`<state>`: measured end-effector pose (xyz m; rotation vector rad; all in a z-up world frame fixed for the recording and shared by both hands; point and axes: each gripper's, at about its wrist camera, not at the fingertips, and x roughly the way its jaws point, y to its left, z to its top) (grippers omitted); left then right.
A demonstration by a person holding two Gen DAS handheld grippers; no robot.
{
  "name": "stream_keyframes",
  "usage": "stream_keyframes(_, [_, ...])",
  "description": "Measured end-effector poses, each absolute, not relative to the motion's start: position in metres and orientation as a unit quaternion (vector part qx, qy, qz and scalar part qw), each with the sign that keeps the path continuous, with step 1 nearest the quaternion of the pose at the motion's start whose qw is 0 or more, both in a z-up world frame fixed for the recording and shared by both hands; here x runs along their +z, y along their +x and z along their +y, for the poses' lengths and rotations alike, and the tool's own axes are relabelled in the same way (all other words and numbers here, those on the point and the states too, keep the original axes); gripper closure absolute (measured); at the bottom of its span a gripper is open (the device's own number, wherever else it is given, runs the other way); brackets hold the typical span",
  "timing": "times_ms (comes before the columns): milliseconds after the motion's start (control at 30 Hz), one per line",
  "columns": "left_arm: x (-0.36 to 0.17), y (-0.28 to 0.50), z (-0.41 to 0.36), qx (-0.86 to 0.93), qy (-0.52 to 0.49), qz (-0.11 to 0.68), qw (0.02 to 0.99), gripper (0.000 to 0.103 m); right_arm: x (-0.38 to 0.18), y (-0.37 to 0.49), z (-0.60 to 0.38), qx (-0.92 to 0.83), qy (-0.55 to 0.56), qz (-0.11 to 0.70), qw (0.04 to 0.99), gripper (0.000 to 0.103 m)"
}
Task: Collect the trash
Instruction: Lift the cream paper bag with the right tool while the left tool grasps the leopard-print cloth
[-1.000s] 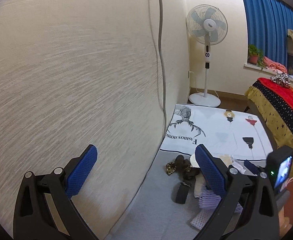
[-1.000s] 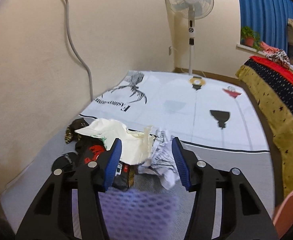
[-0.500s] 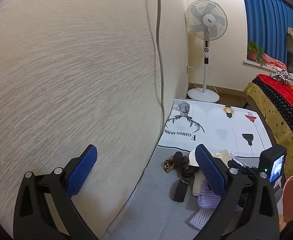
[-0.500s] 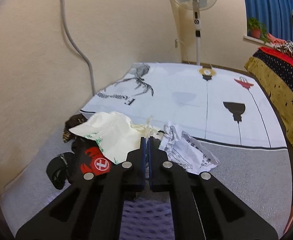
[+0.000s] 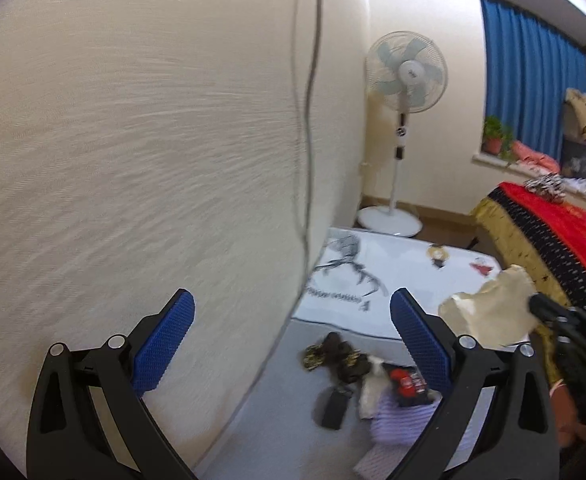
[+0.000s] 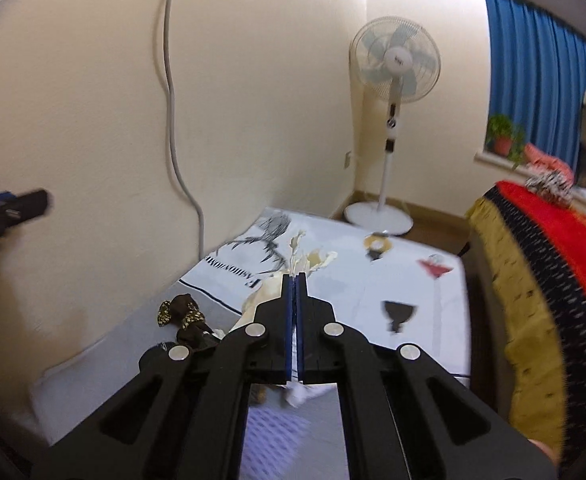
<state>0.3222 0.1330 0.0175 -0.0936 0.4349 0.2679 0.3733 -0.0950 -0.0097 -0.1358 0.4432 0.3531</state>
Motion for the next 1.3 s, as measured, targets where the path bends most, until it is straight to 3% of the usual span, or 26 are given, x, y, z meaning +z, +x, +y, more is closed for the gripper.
stream_keyframes(167, [-0.007, 0.34, 0.118, 0.084, -0.049, 0.191, 0.977, 0.008, 0.001, 0.347, -0.132, 0.149, -0.047, 0.231, 0.96, 0.102])
stream_keyframes(433, [-0.081, 0.392, 0.122, 0.051, -0.054, 0.237, 0.969, 0.009, -0.016, 0.343, -0.171, 0.128, -0.035, 0.257, 0.957, 0.102])
stream_keyframes(567, [-0.111, 0.41, 0.129, 0.06, -0.06, 0.258, 0.962, 0.024, -0.022, 0.348, -0.185, 0.123, -0.03, 0.267, 0.955, 0.102])
stream_keyframes(667, [-0.124, 0.42, 0.127, 0.058, -0.042, 0.262, 0.962, 0.026, -0.026, 0.353, -0.19, 0.121, -0.029, 0.274, 0.953, 0.102])
stream_keyframes(767, [-0.134, 0.428, 0.125, 0.053, -0.031, 0.267, 0.962, 0.039, -0.03, 0.355, -0.192, 0.121, -0.033, 0.28, 0.952, 0.102])
stream_keyframes(967, [-0.138, 0.434, 0.13, 0.044, -0.044, 0.272, 0.96, 0.048, -0.037, 0.359, -0.192, 0.12, -0.035, 0.292, 0.948, 0.102])
stream_keyframes(1033, [-0.14, 0.439, 0.133, 0.037, -0.052, 0.283, 0.957, 0.063, -0.038, 0.36, -0.19, 0.12, -0.035, 0.294, 0.947, 0.102])
stream_keyframes(1100, [-0.143, 0.442, 0.135, 0.033, -0.058, 0.293, 0.954, 0.085, -0.039, 0.361, -0.188, 0.121, -0.034, 0.295, 0.947, 0.102])
stream_keyframes(1167, [-0.145, 0.444, 0.135, 0.026, -0.06, 0.3, 0.952, 0.096, -0.039, 0.361, -0.187, 0.122, -0.036, 0.296, 0.947, 0.102])
stream_keyframes(1300, [-0.143, 0.442, 0.128, 0.019, -0.028, 0.3, 0.953, 0.101, -0.04, 0.36, -0.185, 0.123, -0.041, 0.296, 0.946, 0.102])
